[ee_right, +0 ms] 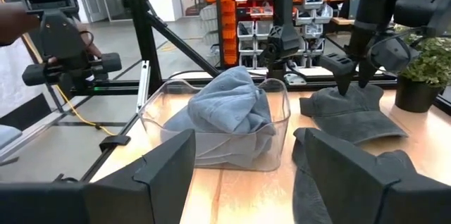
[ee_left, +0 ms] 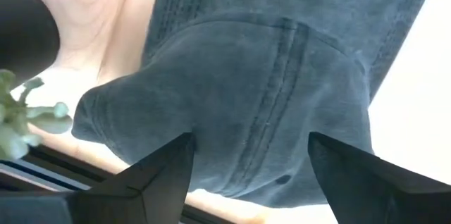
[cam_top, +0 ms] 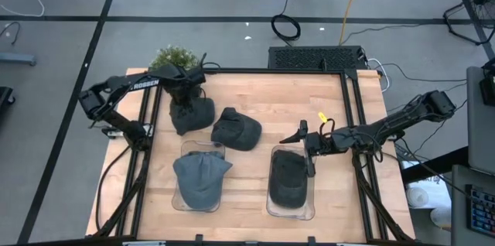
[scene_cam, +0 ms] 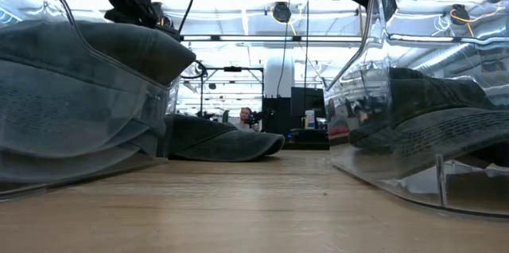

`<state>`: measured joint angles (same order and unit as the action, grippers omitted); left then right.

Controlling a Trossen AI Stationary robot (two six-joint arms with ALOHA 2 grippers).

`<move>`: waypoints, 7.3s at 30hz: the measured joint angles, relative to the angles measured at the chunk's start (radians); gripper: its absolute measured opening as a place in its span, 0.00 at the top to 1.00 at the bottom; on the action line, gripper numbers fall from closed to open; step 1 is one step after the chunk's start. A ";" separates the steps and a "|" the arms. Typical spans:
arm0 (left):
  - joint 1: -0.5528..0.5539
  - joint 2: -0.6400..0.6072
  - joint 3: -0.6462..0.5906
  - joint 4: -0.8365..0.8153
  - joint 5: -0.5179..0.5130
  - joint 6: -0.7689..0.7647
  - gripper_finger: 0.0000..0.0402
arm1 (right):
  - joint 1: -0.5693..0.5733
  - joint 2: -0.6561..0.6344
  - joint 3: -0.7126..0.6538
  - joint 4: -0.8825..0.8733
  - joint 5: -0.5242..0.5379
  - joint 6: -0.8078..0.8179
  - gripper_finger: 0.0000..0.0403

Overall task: Pick & Place hat
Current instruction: Put the left black cap into the right transparent bin

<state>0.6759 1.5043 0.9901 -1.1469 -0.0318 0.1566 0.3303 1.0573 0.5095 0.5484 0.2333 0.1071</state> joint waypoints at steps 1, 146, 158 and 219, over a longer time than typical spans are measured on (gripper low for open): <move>-0.003 -0.001 0.000 -0.001 0.001 0.000 0.30 | 0.000 0.000 0.000 0.000 0.000 0.000 0.37; -1.105 0.147 0.622 0.464 -0.858 1.003 0.97 | -0.070 0.508 0.089 0.734 -0.053 0.365 0.51; -1.060 0.117 0.620 0.467 -0.843 0.381 0.86 | -0.021 0.499 0.161 0.614 -0.090 0.218 0.99; -0.865 -0.542 0.282 0.449 -0.258 0.022 0.44 | 0.439 0.143 0.134 -0.407 0.123 0.833 0.72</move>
<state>-0.1890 0.9620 1.2724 -0.6975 -0.2901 0.1785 0.7696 1.2003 0.6434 0.1416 0.3568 0.9404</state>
